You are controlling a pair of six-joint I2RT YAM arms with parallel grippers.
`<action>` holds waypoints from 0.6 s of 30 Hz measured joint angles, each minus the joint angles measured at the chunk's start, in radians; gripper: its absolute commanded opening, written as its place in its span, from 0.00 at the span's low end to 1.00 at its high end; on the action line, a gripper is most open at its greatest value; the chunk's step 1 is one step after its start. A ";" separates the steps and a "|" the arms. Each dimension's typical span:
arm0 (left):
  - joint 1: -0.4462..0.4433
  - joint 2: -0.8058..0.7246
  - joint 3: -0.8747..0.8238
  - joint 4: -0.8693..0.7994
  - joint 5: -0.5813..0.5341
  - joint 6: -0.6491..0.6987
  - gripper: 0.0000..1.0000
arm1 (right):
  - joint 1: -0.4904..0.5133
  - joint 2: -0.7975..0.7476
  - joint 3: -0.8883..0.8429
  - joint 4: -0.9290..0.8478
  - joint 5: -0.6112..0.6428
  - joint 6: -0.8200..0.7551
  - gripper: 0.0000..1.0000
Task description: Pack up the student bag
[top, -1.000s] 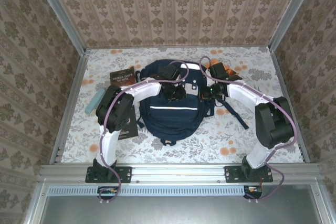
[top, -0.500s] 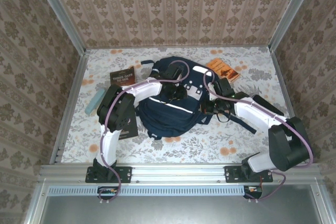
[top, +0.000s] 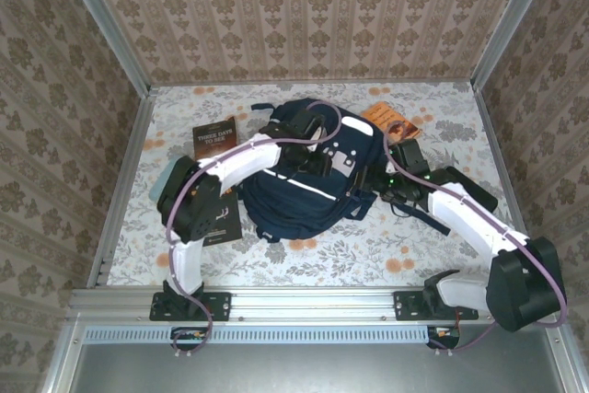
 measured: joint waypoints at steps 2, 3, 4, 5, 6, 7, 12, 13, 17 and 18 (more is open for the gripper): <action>-0.046 -0.049 -0.001 -0.035 -0.053 0.065 0.57 | -0.033 -0.006 -0.027 0.005 -0.001 0.031 0.80; -0.072 -0.069 -0.002 -0.049 -0.081 0.096 0.56 | -0.048 -0.006 -0.040 0.006 -0.002 0.045 0.80; -0.098 -0.082 -0.002 -0.063 -0.103 0.125 0.56 | -0.060 -0.006 -0.052 0.006 -0.003 0.056 0.81; -0.118 -0.089 -0.002 -0.074 -0.119 0.147 0.56 | -0.069 -0.006 -0.059 0.006 -0.003 0.068 0.81; -0.142 -0.090 -0.002 -0.087 -0.135 0.171 0.56 | -0.076 -0.006 -0.064 0.008 -0.004 0.075 0.81; -0.159 -0.086 -0.002 -0.098 -0.146 0.190 0.56 | -0.082 -0.006 -0.068 0.008 -0.004 0.080 0.81; -0.212 -0.019 0.009 -0.155 -0.191 0.264 0.54 | -0.110 -0.006 -0.079 0.019 -0.012 0.105 0.82; -0.220 0.003 0.017 -0.164 -0.201 0.275 0.54 | -0.118 -0.006 -0.083 0.022 -0.015 0.108 0.82; -0.243 0.078 0.042 -0.196 -0.220 0.309 0.56 | -0.142 -0.006 -0.102 0.026 -0.023 0.120 0.82; -0.247 0.087 0.049 -0.201 -0.225 0.316 0.57 | -0.147 -0.006 -0.106 0.026 -0.027 0.123 0.82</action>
